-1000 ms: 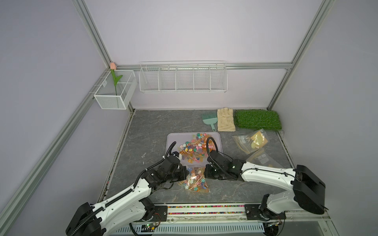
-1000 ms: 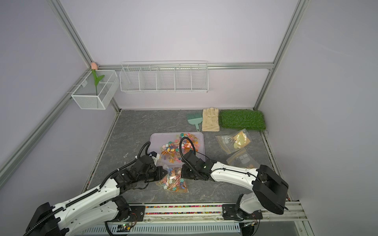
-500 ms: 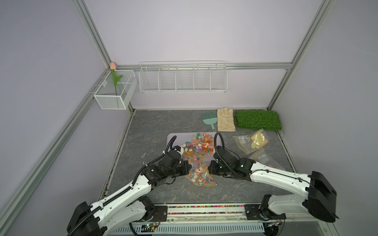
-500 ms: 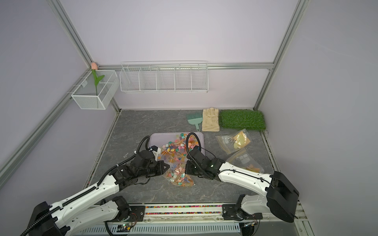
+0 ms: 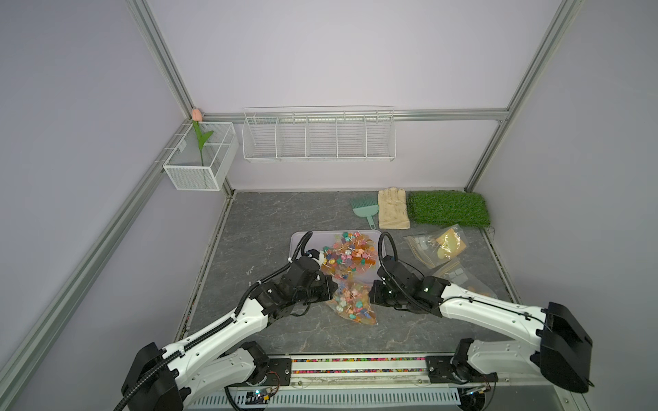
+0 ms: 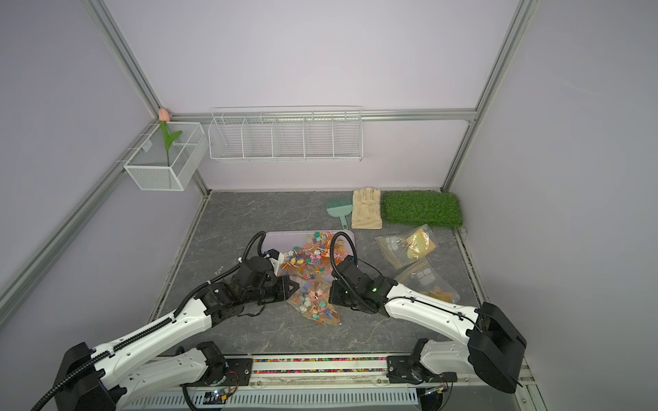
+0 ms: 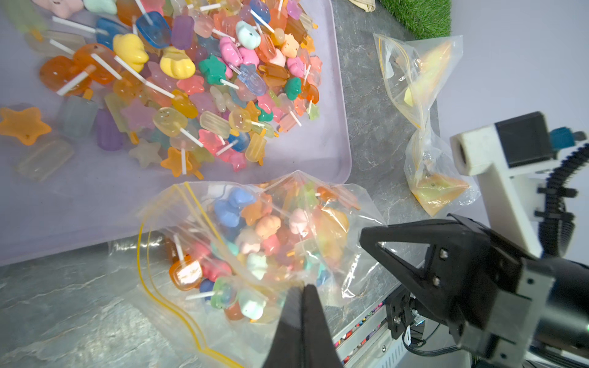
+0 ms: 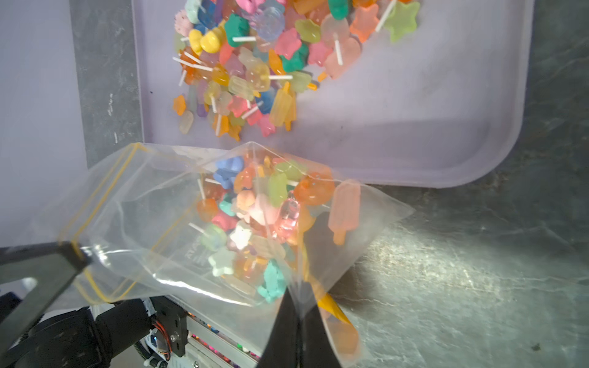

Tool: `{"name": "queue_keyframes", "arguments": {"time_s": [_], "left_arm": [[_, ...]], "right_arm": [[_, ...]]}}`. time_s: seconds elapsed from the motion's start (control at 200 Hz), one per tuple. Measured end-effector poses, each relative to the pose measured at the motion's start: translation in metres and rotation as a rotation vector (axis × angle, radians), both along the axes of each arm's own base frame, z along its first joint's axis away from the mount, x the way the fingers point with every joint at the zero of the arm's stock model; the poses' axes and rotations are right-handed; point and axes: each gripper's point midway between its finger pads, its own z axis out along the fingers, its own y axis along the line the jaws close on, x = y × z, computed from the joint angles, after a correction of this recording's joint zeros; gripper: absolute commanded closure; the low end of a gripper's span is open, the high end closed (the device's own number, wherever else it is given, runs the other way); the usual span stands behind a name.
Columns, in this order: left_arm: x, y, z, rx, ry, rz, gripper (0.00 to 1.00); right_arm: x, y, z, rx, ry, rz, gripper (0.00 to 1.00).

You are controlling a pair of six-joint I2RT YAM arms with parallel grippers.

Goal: Pour candies out of the ziploc bag
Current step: Pick up the ziploc bag from the center of the board.

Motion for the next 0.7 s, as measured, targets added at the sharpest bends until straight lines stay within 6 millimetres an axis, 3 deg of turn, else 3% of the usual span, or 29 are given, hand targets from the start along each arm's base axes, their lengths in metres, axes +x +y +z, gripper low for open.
{"name": "queue_keyframes", "arguments": {"time_s": [0.11, 0.5, 0.7], "left_arm": [[-0.004, -0.004, -0.004, 0.008, 0.007, -0.018, 1.00], [-0.006, -0.013, -0.011, 0.013, 0.022, -0.044, 1.00], [-0.006, -0.013, -0.011, 0.013, 0.022, -0.043, 1.00]], "right_arm": [[-0.007, -0.006, -0.015, -0.018, 0.036, -0.006, 0.93], [-0.010, 0.000, -0.040, -0.030, 0.082, -0.002, 0.60], [-0.010, 0.004, -0.049, -0.023, 0.089, 0.004, 0.58]]}}
